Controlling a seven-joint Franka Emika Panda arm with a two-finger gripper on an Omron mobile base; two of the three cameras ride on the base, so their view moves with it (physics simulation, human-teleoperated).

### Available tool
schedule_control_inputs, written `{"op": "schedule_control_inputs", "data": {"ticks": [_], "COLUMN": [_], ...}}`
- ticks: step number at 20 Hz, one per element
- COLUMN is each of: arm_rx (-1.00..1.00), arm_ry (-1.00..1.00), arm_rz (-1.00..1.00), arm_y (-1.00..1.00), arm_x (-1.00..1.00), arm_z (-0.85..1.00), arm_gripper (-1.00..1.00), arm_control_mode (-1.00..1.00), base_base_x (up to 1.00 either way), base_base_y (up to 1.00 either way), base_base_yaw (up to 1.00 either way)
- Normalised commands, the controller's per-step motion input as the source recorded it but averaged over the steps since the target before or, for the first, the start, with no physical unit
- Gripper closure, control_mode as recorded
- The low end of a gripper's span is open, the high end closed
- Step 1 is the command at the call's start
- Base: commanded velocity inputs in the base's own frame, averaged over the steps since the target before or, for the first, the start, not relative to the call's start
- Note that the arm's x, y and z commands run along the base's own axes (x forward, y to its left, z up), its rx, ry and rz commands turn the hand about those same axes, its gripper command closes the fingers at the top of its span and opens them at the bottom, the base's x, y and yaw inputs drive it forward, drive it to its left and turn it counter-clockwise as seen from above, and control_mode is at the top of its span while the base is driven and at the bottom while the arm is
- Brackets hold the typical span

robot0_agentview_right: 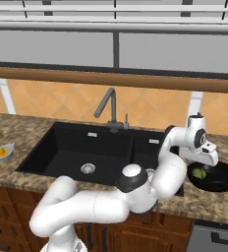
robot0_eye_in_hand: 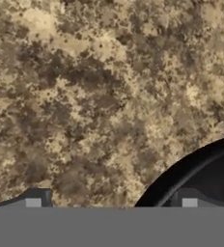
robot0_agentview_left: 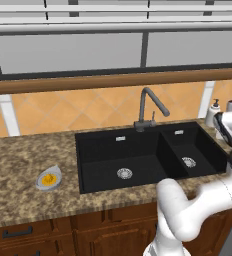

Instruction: Pick the lime from the sink and place it in the bowl. Then pick the bowl and place it in the microwave. Then close the microwave door and press the start button.

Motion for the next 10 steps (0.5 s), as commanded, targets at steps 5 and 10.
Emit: {"op": "schedule_control_inputs", "data": {"ticks": [5, 10], "arm_rx": [0.0, 0.0], "arm_ry": [-0.03, -0.1], "arm_rz": [0.01, 0.0], "arm_y": [0.0, -0.01], "arm_x": [-0.12, -0.39], "arm_z": [-0.04, 0.0], "arm_gripper": [1.0, 1.0], "arm_control_mode": [-1.0, -1.0], "base_base_x": [0.0, 0.0], "base_base_y": [0.0, 0.0], "base_base_yaw": [0.0, 0.0]}}
